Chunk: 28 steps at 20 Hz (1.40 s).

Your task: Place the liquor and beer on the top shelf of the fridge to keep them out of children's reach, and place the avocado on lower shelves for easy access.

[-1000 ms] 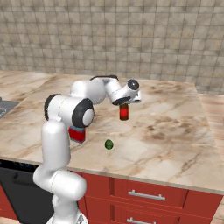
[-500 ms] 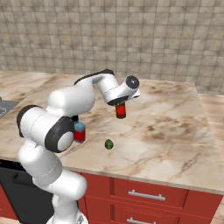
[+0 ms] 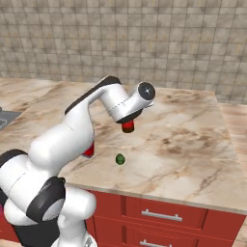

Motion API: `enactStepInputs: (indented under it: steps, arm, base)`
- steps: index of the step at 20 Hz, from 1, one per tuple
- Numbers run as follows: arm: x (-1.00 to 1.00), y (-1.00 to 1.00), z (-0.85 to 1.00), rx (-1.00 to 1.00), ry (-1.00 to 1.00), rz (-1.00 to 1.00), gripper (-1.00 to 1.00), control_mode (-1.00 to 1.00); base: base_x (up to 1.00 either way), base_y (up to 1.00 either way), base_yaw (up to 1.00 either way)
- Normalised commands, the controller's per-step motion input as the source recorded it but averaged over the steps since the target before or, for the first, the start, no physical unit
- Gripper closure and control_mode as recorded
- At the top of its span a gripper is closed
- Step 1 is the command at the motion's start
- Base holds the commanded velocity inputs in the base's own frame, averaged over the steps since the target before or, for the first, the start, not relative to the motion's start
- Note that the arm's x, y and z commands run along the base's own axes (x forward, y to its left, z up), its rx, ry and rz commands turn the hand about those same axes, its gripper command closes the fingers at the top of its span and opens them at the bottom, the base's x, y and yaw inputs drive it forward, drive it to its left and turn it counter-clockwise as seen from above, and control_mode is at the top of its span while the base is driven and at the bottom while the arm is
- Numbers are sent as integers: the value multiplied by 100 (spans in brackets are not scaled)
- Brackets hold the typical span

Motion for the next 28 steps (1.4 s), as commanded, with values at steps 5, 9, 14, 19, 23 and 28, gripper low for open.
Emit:
enactStepInputs:
  steps: [5, 9, 14, 19, 23, 28]
  arm:
    - [-100, 19, 69, 6, 0, 9, 100, -100]
    - [-91, 37, 62, 10, 0, 14, 100, -100]
    - [-79, 35, 40, 5, 0, 15, 100, -100]
    - [-34, 21, 28, 0, 0, 11, 100, -100]
    - [-14, 6, 24, -1, 0, 3, 100, -100]
    - [-18, 0, 15, 0, 0, 2, 100, -100]
  base:
    - [0, 0, 0]
    - [0, 0, 0]
    - [0, 0, 0]
    - [0, 0, 0]
    - [0, 0, 0]
    - [0, 0, 0]
